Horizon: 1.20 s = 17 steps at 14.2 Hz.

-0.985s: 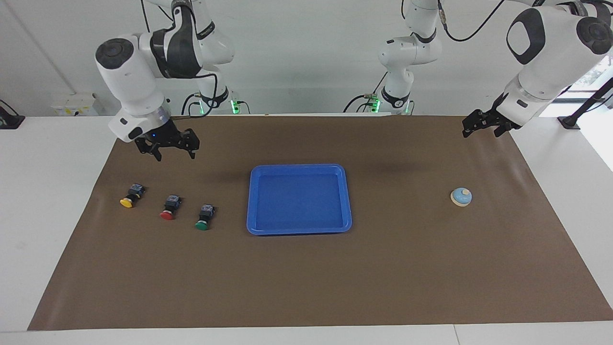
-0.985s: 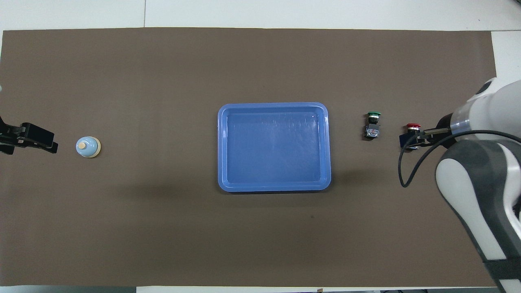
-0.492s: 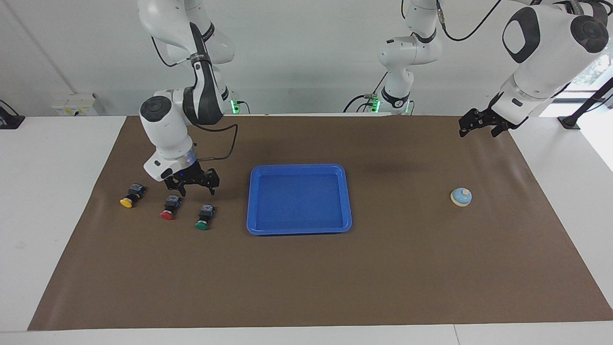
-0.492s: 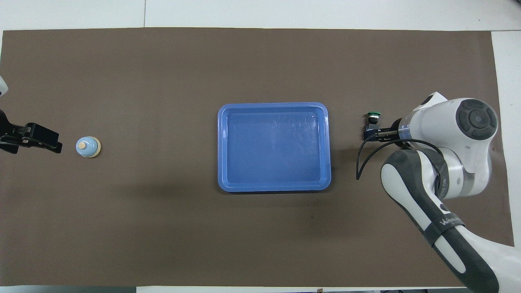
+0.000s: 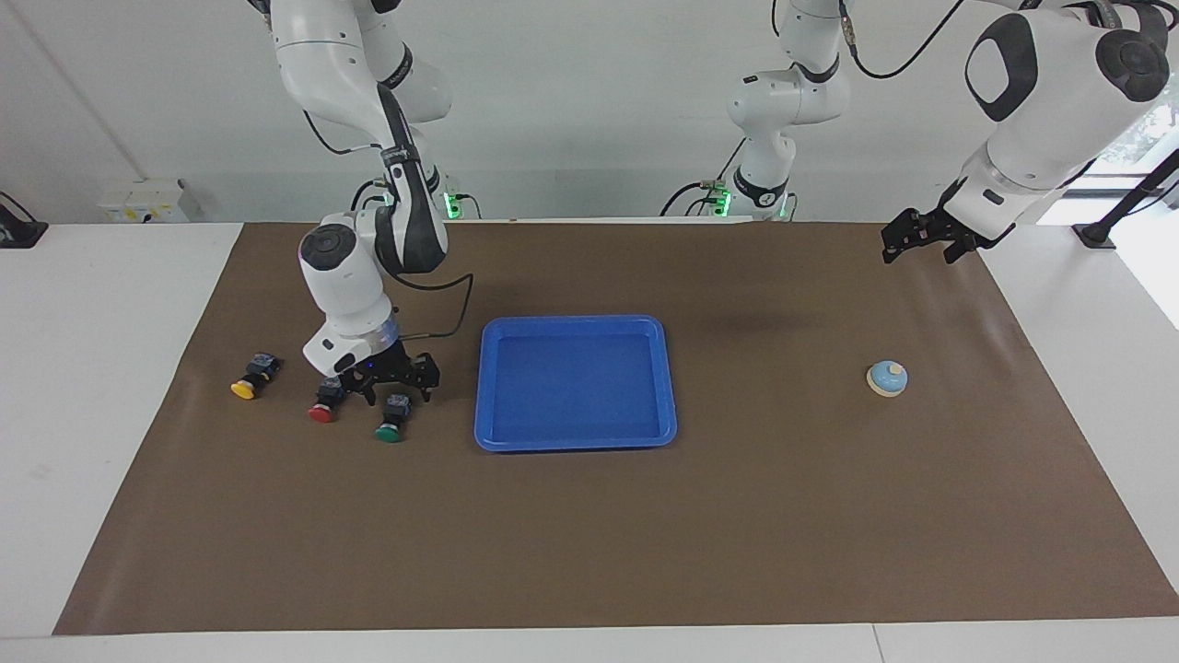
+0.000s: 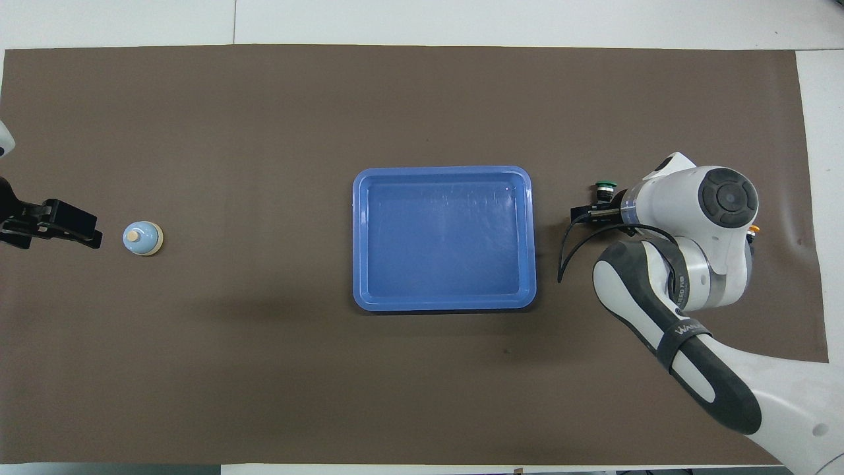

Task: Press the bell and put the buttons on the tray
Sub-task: 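Reach the right gripper to the red-capped button and grasp it, then carry the red button into the blue tray and release it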

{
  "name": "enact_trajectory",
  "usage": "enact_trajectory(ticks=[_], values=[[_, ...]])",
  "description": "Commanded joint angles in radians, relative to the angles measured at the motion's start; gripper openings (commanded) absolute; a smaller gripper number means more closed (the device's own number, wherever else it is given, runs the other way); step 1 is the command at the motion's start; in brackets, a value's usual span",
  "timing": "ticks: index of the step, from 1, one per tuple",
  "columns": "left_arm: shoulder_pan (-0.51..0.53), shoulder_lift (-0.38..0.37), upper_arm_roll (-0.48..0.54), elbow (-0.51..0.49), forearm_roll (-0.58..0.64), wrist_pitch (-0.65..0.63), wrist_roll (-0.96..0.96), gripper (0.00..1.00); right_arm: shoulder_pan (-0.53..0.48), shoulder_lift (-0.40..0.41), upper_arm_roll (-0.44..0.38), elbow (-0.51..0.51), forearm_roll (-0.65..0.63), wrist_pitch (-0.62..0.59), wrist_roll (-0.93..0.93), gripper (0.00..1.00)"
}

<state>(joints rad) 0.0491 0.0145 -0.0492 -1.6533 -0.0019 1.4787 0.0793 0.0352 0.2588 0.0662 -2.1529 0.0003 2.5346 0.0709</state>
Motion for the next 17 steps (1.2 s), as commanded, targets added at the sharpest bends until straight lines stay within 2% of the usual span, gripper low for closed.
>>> enact_trajectory(ticks=[1,2,5,6,10,12,14,17], values=[[-0.012,-0.013,0.011,0.000,-0.006,-0.017,-0.006,1.00,-0.006,0.051,0.003,0.047,-0.013,0.012,0.027,0.96],[-0.014,-0.014,0.009,-0.003,-0.006,-0.015,-0.004,1.00,-0.008,0.051,0.003,0.047,-0.013,0.006,0.035,0.76],[-0.014,-0.028,0.011,-0.008,-0.006,-0.008,-0.009,1.00,-0.014,0.050,0.004,0.053,-0.013,-0.040,0.033,0.05],[-0.014,-0.028,0.009,-0.008,-0.006,-0.008,-0.007,1.00,-0.011,0.048,0.004,0.070,-0.013,-0.077,0.032,0.00],[-0.012,-0.031,0.009,-0.022,-0.007,0.077,-0.006,1.00,-0.005,0.039,0.007,0.136,-0.008,-0.194,0.033,0.00],[-0.014,-0.031,0.009,-0.022,-0.006,0.078,-0.006,1.00,0.011,0.040,0.012,0.200,-0.006,-0.272,0.033,0.00],[-0.014,-0.031,0.009,-0.023,-0.006,0.077,-0.004,1.00,0.076,0.045,0.012,0.277,0.006,-0.359,0.058,0.00],[-0.015,-0.031,0.009,-0.023,-0.006,0.077,-0.006,1.00,0.214,0.048,0.010,0.304,0.006,-0.372,0.217,0.00]])
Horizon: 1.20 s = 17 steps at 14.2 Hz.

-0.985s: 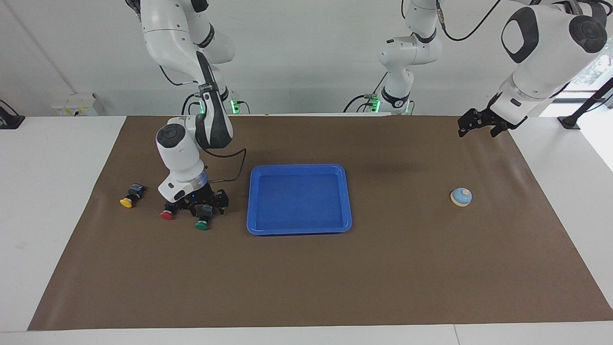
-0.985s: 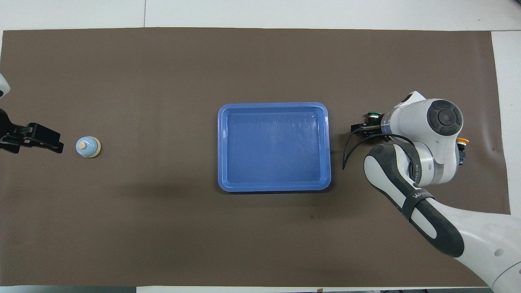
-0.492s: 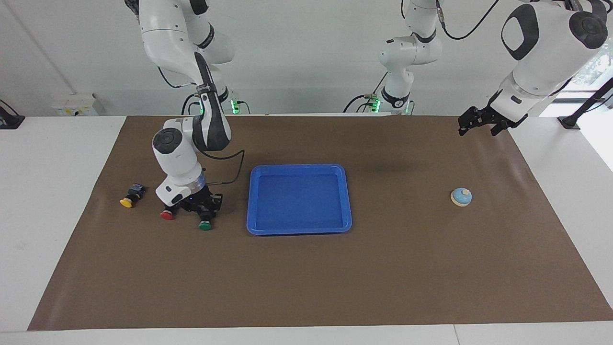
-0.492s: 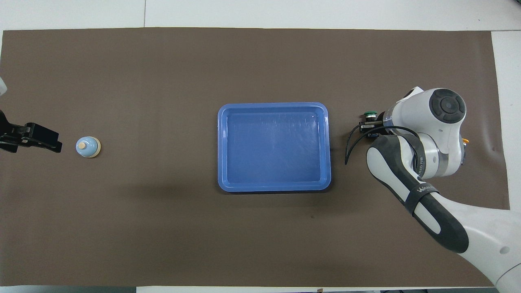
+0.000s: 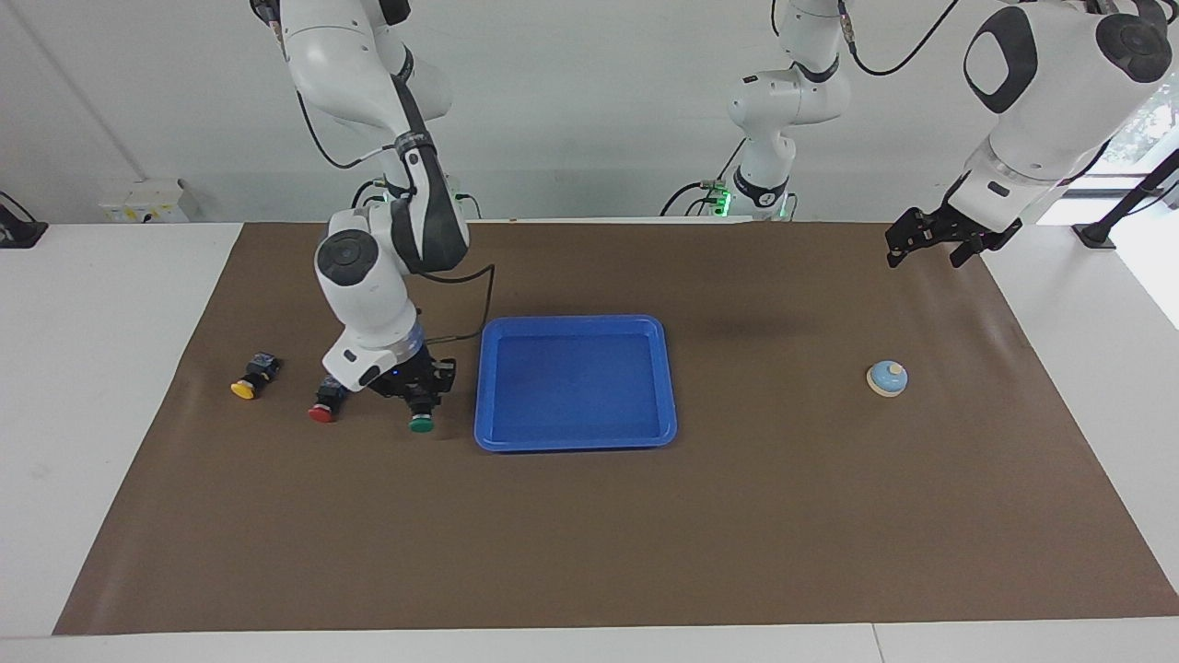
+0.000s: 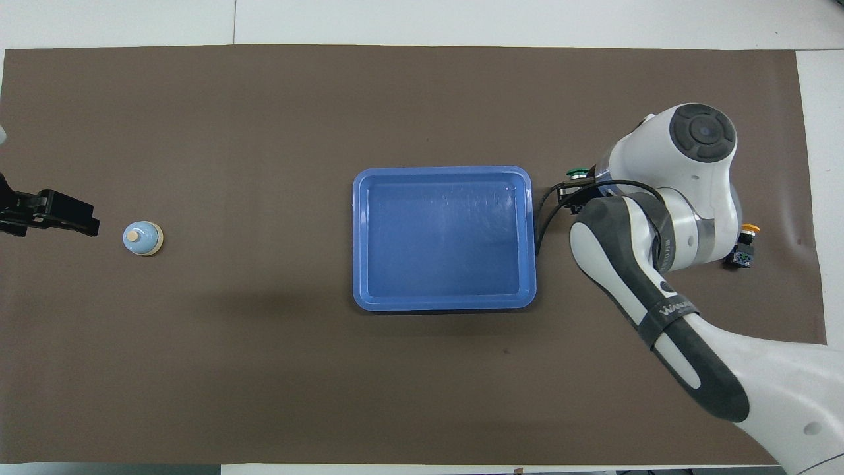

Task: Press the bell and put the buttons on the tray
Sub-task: 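Carry the red button into the blue tray and release it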

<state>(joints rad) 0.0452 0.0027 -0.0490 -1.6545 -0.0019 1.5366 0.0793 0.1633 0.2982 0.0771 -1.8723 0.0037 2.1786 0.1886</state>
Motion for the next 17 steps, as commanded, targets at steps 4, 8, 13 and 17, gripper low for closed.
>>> enact_trajectory(ticks=[4,8,13,17], values=[[0.004,-0.020,0.012,-0.021,-0.004,0.019,-0.006,1.00,0.229,0.042,0.000,0.006,-0.002,0.050,0.305,0.00],[0.002,-0.023,0.012,-0.021,-0.004,0.019,-0.006,1.00,0.222,0.059,0.000,-0.031,-0.005,0.116,0.311,0.00],[0.004,-0.023,0.012,-0.021,-0.004,0.019,-0.006,1.00,0.199,0.061,-0.005,-0.053,-0.005,0.125,0.365,0.00],[0.004,-0.023,0.012,-0.021,-0.004,0.019,-0.006,1.00,0.202,0.058,-0.005,-0.067,-0.005,0.135,0.420,0.67]])
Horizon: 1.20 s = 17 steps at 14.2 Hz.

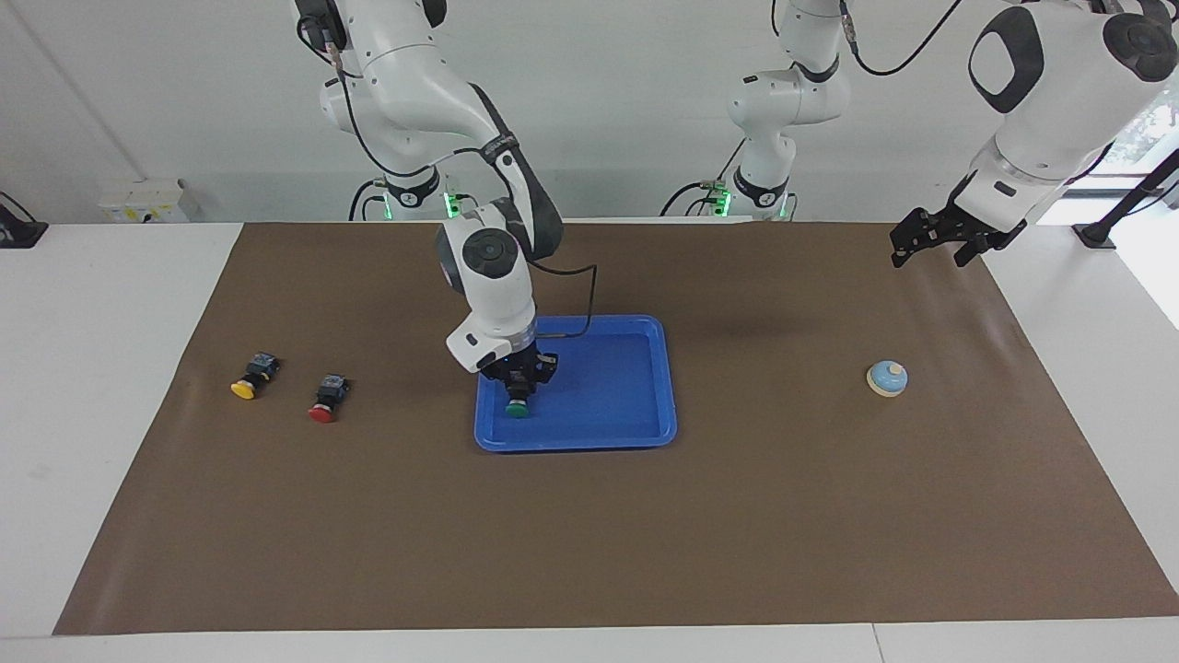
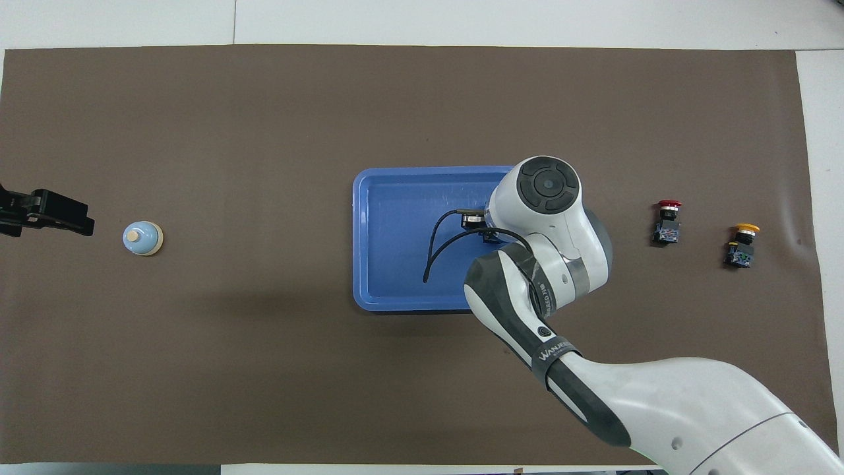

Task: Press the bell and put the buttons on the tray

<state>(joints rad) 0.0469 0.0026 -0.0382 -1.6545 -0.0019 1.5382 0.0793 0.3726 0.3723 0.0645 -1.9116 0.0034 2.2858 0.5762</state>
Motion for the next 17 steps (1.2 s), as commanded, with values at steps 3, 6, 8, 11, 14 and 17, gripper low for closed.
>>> enact_trajectory(ticks=[3,6,8,11,14,17], values=[[0.002,-0.023,0.001,-0.021,-0.004,0.017,-0.006,1.00,-0.018,-0.019,0.008,-0.009,-0.005,-0.003,0.027,1.00],[0.002,-0.023,0.001,-0.021,-0.004,0.017,-0.006,1.00,-0.049,-0.039,0.006,0.060,-0.005,-0.128,0.008,1.00],[0.002,-0.023,0.001,-0.021,-0.004,0.017,-0.006,1.00,-0.092,-0.068,0.003,0.098,-0.006,-0.204,-0.053,1.00],[0.002,-0.023,0.001,-0.022,-0.004,0.017,-0.006,1.00,-0.208,-0.118,0.003,0.097,-0.011,-0.268,-0.241,1.00],[0.002,-0.023,0.001,-0.021,-0.004,0.017,-0.006,1.00,-0.354,-0.128,0.001,0.069,-0.016,-0.276,-0.381,1.00],[0.002,-0.023,0.001,-0.021,-0.004,0.017,-0.006,1.00,-0.432,-0.148,0.000,0.002,-0.032,-0.255,-0.398,1.00]])
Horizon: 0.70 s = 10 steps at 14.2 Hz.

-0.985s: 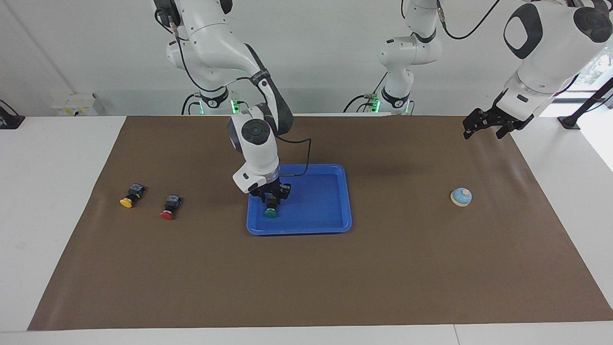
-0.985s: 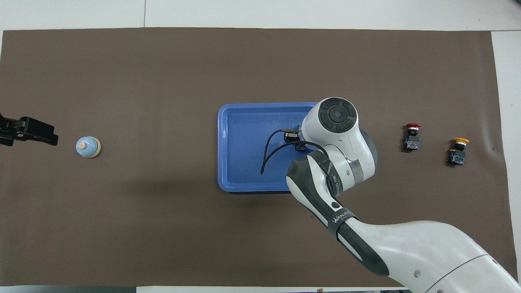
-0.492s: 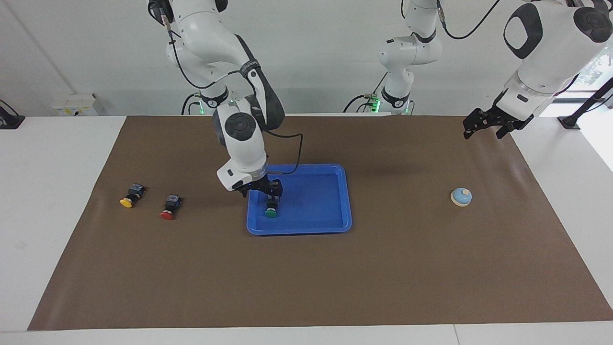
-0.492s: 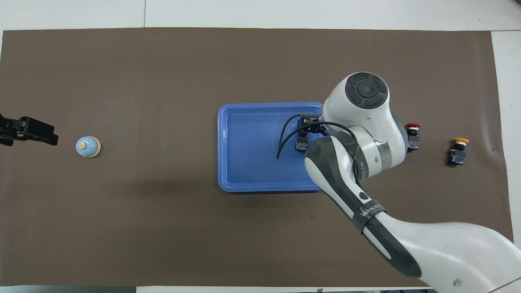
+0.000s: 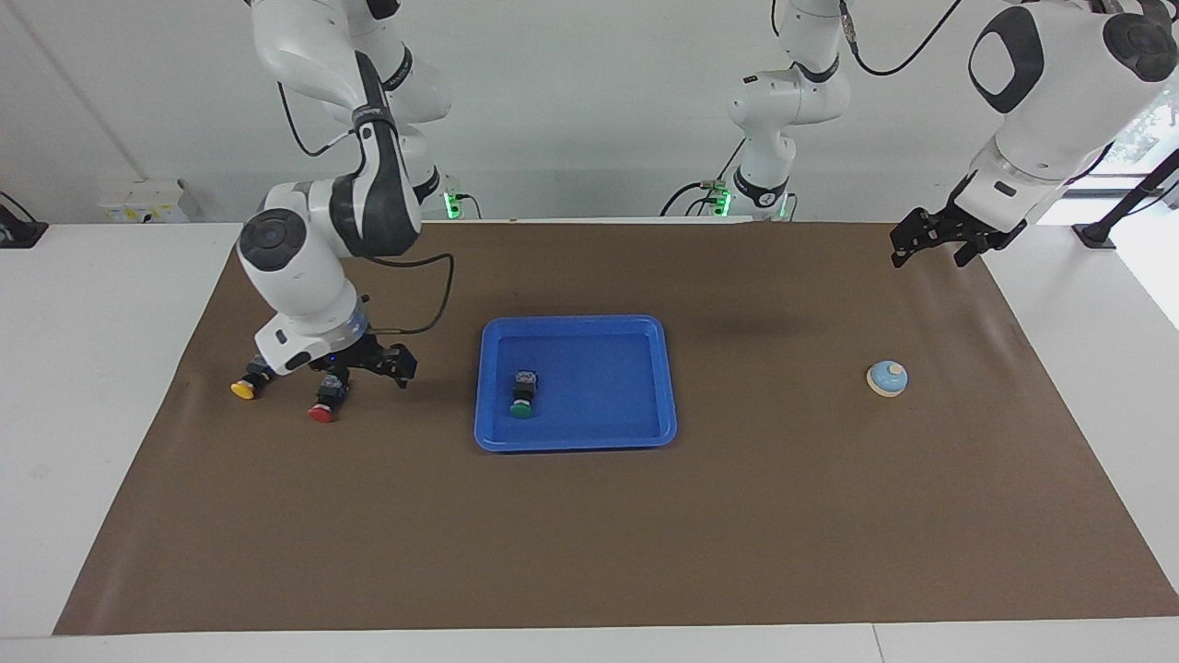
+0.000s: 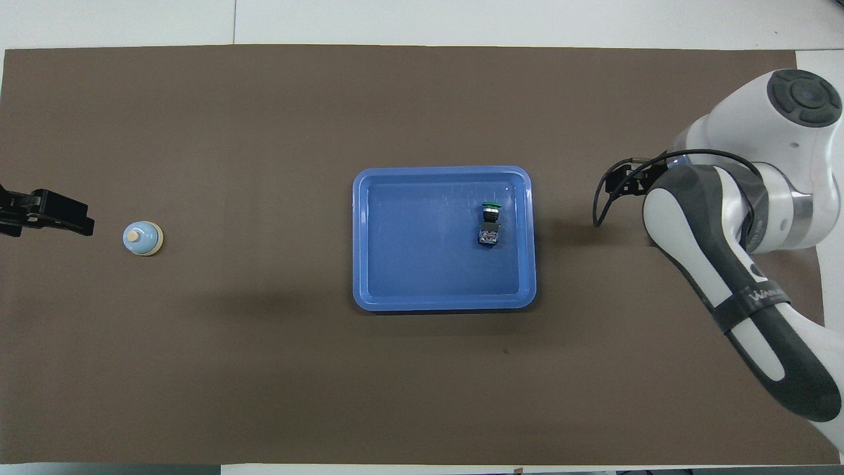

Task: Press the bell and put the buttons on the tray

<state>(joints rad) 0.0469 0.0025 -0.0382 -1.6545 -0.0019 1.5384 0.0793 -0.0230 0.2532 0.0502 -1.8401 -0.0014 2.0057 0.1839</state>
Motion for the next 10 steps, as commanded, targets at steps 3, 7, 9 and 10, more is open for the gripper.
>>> enact_trajectory(ticks=[3,7,9,10], values=[[0.002,-0.022,0.001,-0.021,-0.004,0.017,-0.006,1.00,-0.090,-0.066,0.014,-0.215,-0.077,0.196,-0.024,1.00],[0.002,-0.022,0.001,-0.021,-0.004,0.017,-0.006,1.00,-0.146,-0.065,0.016,-0.327,-0.083,0.370,-0.061,1.00],[0.002,-0.022,0.001,-0.021,-0.004,0.017,-0.006,1.00,-0.150,-0.051,0.016,-0.355,-0.083,0.439,-0.064,1.00],[0.002,-0.022,0.001,-0.021,-0.004,0.017,-0.006,1.00,-0.150,-0.048,0.016,-0.357,-0.083,0.441,-0.063,0.98]])
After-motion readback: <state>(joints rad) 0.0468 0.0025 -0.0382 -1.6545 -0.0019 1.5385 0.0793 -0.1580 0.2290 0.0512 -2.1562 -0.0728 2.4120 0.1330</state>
